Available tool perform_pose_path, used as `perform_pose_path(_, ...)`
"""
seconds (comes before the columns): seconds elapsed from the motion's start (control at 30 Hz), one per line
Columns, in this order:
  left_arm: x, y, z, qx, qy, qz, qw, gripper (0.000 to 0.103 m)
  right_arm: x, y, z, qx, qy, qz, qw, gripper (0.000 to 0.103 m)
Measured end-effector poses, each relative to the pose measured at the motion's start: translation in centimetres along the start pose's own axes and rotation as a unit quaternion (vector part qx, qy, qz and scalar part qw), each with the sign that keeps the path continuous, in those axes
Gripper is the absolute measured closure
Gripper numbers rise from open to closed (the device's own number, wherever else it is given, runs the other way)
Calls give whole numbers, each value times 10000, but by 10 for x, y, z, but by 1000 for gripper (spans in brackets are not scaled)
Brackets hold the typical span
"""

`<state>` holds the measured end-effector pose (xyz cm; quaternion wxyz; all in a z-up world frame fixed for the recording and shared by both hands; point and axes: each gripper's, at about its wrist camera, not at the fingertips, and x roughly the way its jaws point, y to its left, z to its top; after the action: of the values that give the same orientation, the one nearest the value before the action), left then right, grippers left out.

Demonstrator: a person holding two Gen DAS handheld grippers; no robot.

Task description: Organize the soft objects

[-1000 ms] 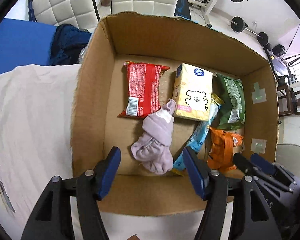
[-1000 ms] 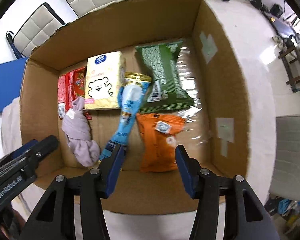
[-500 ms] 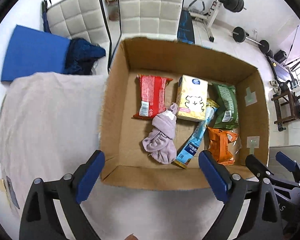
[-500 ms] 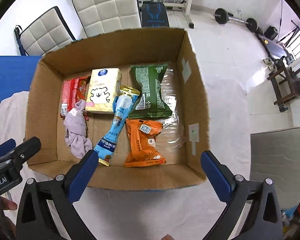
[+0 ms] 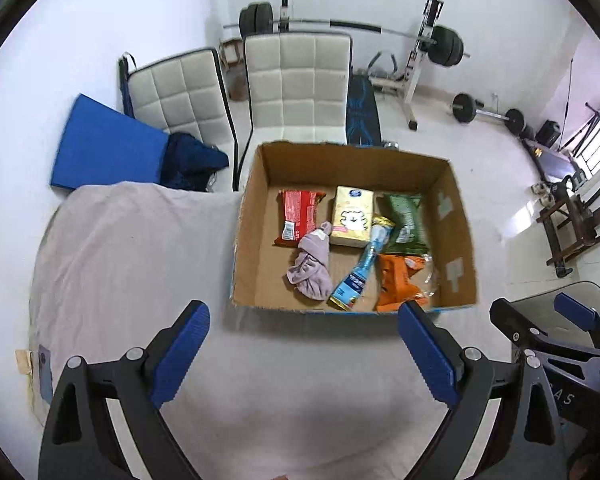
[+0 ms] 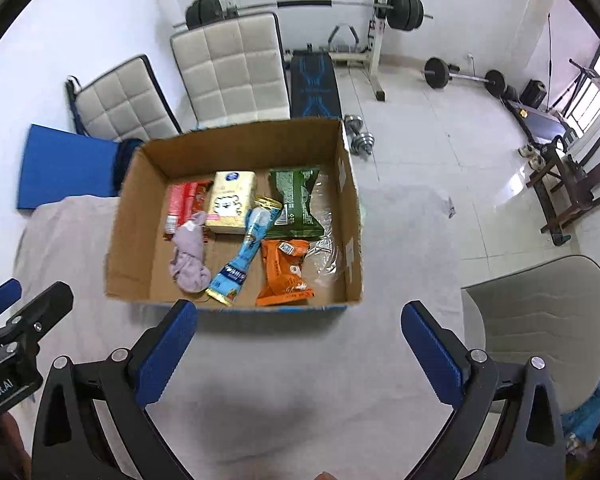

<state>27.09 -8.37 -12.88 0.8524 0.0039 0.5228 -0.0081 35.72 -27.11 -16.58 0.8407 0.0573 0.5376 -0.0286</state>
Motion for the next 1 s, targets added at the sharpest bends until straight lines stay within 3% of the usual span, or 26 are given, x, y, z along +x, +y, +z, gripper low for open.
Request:
perform_pose_path(0.47,-125,-3,-40,-137,-588,-66,9982,7,-153,-17,-57,-52,-739,379,9965,0)
perform_pose_path(0.73,-163,2,-55,-195,-895,78,9958,7,-203,-24,-91,-80,-849,383,9956,0)
perform_pose_path(1.0,-169,-6,-66,-44,-859,267,9959,7,-231,-21,-100,-205,-1045,279,9939,0)
